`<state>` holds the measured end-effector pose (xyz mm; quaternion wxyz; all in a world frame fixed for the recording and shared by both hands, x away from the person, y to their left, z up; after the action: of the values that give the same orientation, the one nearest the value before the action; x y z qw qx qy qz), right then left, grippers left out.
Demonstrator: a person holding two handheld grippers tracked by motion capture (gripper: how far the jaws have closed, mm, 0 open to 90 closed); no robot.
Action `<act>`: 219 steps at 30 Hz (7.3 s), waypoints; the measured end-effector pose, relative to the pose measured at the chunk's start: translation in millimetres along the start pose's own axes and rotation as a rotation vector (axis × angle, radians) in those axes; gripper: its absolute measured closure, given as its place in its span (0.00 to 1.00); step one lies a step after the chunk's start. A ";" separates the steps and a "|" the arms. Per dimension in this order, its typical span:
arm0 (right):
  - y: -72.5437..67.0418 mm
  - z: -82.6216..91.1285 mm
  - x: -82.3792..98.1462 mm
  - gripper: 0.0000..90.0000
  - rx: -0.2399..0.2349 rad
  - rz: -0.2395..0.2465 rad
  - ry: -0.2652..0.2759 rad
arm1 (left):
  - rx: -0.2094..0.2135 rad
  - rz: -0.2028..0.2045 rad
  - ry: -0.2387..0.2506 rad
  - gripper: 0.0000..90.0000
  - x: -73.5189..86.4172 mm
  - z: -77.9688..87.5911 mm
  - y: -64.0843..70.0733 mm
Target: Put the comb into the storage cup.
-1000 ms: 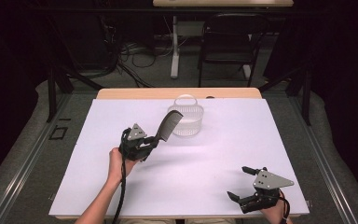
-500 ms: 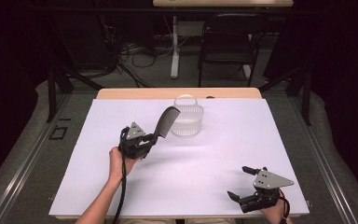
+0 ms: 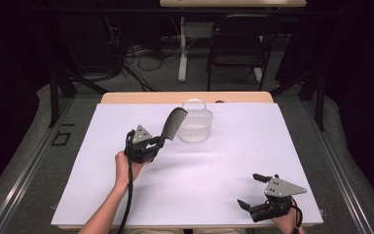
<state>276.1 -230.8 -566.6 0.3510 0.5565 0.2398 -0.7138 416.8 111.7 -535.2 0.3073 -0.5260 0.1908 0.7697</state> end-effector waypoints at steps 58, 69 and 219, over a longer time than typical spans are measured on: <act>1.0 -0.1 1.8 0.01 0.001 -0.006 -0.001 | -0.004 -0.031 0.079 0.80 -58.6 -11.7 -12.3; 1.5 0.0 2.2 0.01 -0.002 -0.008 -0.007 | 0.001 -0.040 0.083 0.80 -68.4 -18.2 -12.4; 1.9 1.7 2.2 0.01 -0.014 -0.021 -0.007 | -0.031 0.058 0.327 0.80 -105.0 -104.3 -8.3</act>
<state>276.3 -233.8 -568.2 0.3483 0.5490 0.2496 -0.7176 521.7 24.9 -476.5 0.2416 -0.6431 0.2416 0.6854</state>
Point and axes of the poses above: each handheld gripper's, and its own axes: z roughly backward along the jaws, x roughly out of its underside, y roughly to its right, the point moved 6 cm from there along -z, roughly forward along the jaws, and after that the axes turned 11 degrees about y, right-handed, at the moved point
